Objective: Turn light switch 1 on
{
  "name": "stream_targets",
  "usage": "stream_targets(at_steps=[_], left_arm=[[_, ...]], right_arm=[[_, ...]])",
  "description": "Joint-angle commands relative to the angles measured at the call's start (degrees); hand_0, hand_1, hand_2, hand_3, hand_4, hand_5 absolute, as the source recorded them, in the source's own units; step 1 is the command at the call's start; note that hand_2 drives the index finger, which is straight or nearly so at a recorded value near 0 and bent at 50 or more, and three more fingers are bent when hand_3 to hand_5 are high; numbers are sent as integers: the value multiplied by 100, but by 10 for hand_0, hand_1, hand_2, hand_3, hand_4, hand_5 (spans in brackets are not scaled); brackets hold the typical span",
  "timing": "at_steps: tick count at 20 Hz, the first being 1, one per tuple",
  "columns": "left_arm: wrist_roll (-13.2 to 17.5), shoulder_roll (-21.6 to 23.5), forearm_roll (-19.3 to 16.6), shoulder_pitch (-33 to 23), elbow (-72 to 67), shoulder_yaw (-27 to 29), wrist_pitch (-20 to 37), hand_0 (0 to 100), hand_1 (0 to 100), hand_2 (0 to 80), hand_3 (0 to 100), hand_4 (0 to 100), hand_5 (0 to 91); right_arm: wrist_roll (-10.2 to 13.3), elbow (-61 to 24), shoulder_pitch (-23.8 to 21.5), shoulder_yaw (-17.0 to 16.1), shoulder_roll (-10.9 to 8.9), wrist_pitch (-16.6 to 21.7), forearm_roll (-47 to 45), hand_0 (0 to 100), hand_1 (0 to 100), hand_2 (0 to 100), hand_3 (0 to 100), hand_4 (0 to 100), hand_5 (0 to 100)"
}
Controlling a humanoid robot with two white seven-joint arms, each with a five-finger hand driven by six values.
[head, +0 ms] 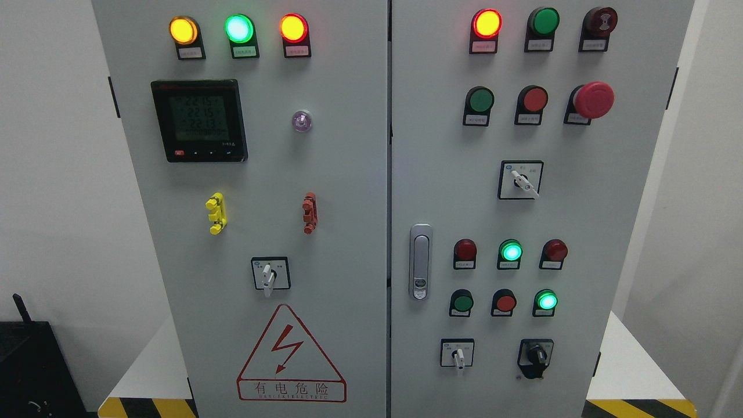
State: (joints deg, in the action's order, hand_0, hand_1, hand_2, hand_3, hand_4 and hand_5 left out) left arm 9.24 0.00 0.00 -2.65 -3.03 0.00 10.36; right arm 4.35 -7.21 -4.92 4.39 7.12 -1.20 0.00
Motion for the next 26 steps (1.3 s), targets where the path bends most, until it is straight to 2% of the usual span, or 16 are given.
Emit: stream_targets(at_steps=[1,10,18,20,24,26], left_arm=[[-1,79,-141,-16,4,-61,9,290,0,0,0,0,0],[-19,88,-149,-16,56,-61,18,292,0,0,0,0,0],[-221,193,-264,-780,2242,-26,62,290,28,0,0,0,0],[-230,193,-264,-965,2779,9,289,294,35,0,0,0,0],[-212,229,-264,-1071,3334,307,1308,302,53,0,0,0,0],[-212,220,-264,-1141,3955,378,1486,305,83,0,0,63,0]], right_arm=[[-4,0,0,0,0,-3,-141,0,0,0,0,0,0],[-4,0,0,0,0,-3,-141,0,0,0,0,0,0],[-4,0,0,0,0,-3,-141,0,0,0,0,0,0],[-4,0,0,0,0,6,-141,0,0,0,0,0,0],[-4,0,0,0,0,-3,-141,0,0,0,0,0,0],[-4,0,0,0,0,-3,-141,0,0,0,0,0,0]])
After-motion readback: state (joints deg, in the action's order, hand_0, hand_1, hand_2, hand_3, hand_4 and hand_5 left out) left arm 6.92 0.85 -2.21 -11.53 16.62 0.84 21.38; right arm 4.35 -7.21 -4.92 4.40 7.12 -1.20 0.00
